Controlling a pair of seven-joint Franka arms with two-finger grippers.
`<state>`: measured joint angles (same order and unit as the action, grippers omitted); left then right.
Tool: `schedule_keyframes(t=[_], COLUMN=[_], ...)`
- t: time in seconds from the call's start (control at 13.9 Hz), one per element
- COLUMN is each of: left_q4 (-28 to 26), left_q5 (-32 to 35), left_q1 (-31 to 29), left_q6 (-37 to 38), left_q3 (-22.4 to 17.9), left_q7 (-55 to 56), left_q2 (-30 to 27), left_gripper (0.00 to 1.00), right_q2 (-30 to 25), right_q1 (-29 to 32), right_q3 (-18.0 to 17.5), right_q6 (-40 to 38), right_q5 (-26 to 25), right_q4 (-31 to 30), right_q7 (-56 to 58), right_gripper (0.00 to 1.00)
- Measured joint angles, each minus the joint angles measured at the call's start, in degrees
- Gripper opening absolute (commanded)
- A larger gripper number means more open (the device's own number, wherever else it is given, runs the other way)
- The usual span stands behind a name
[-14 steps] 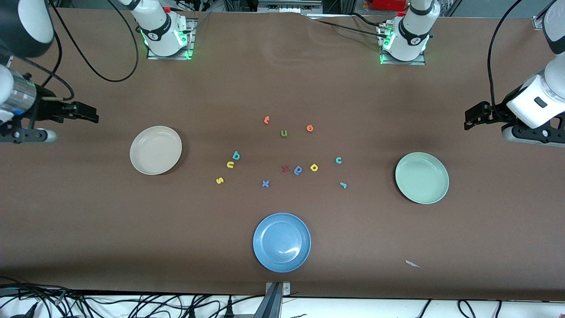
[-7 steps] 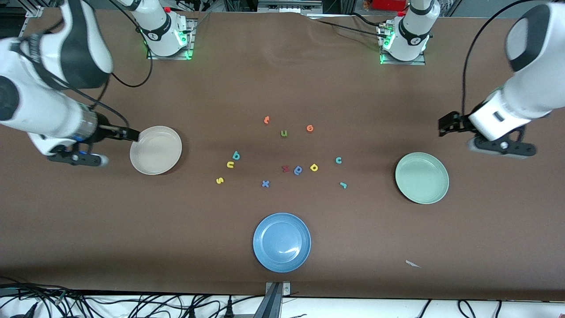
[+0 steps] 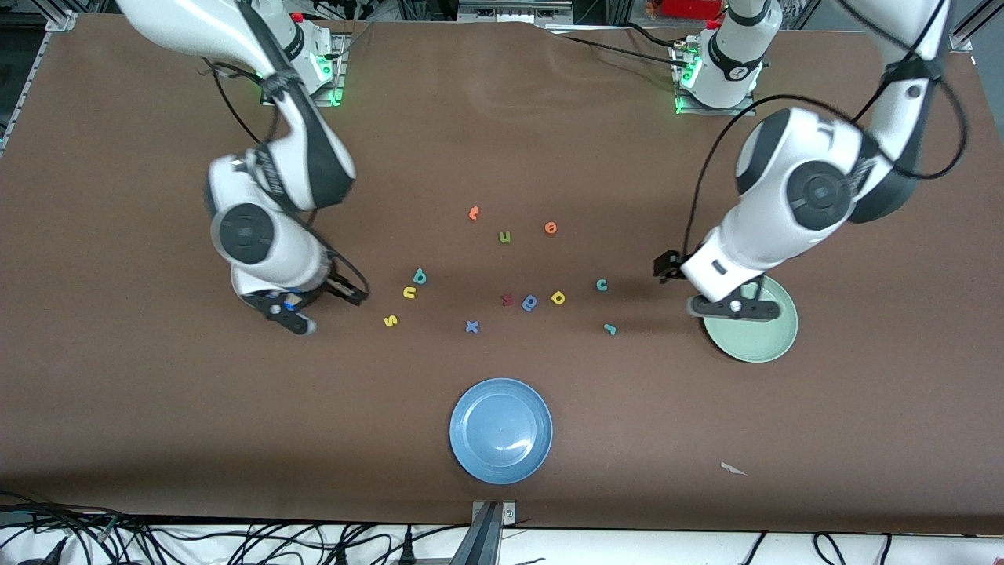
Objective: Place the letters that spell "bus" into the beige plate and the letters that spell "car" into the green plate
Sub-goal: 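Grasp the yellow u with the right gripper while the left gripper reaches letters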
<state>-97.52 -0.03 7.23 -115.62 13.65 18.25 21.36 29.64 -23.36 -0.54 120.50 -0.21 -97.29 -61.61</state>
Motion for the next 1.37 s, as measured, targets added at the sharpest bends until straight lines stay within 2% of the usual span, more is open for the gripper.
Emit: schedule_keyframes(t=[0.22,0.29,0.58,0.72,0.79,1.01,1.08,1.15,1.37], left_q4=[-5.9,-8.2,-11.6,-11.6,-11.6,-11.6,-11.6,-11.6,-11.6], left_q5=[0.0,0.2,9.1,11.1,11.3,11.3,11.3,11.3,11.3], left_q1=[3.3,4.5,8.3,9.3,9.4,9.4,9.4,9.4,9.4], left_q6=[-11.9,-15.1,-21.1,-22.5,-23.2,-25.3,-25.4,-25.4,-25.4], left_q3=[0.3,0.3,0.4,0.5,0.5,0.3,0.3,0.3,0.3], left_q7=[4.6,5.5,13.7,15.4,15.5,15.5,15.5,15.5,15.5], left_q2=[2.4,2.9,6.8,9.4,10.5,12.8,13.1,13.3,13.9], left_gripper=[1.0,1.0,1.0,0.99,0.97,0.9,0.86,0.82,0.7], right_q2=[4.6,5.6,7.6,7.6,7.6,7.5,7.4,7.3,7.2], right_q1=[-5.1,-6.0,-6.2,-6.6,-6.8,-7.0,-7.0,-7.0,-7.0], right_q3=[0.0,0.0,0.4,0.4,0.4,0.4,0.4,0.4,0.9], right_q6=[6.7,8.4,17.3,20.6,21.3,22.4,22.4,22.4,22.5], right_q5=[0.0,0.0,0.0,0.0,0.0,0.0,0.0,0.0,-0.1], right_q4=[-1.0,-1.4,-5.0,-7.2,-7.7,-7.8,-7.8,-7.8,-7.7], right_q7=[-15.3,-17.5,-22.2,-23.2,-23.6,-23.9,-23.9,-23.9,-23.6], right_gripper=[0.76,0.76,0.76,0.68,0.59,0.18,0.11,0.06,0.06])
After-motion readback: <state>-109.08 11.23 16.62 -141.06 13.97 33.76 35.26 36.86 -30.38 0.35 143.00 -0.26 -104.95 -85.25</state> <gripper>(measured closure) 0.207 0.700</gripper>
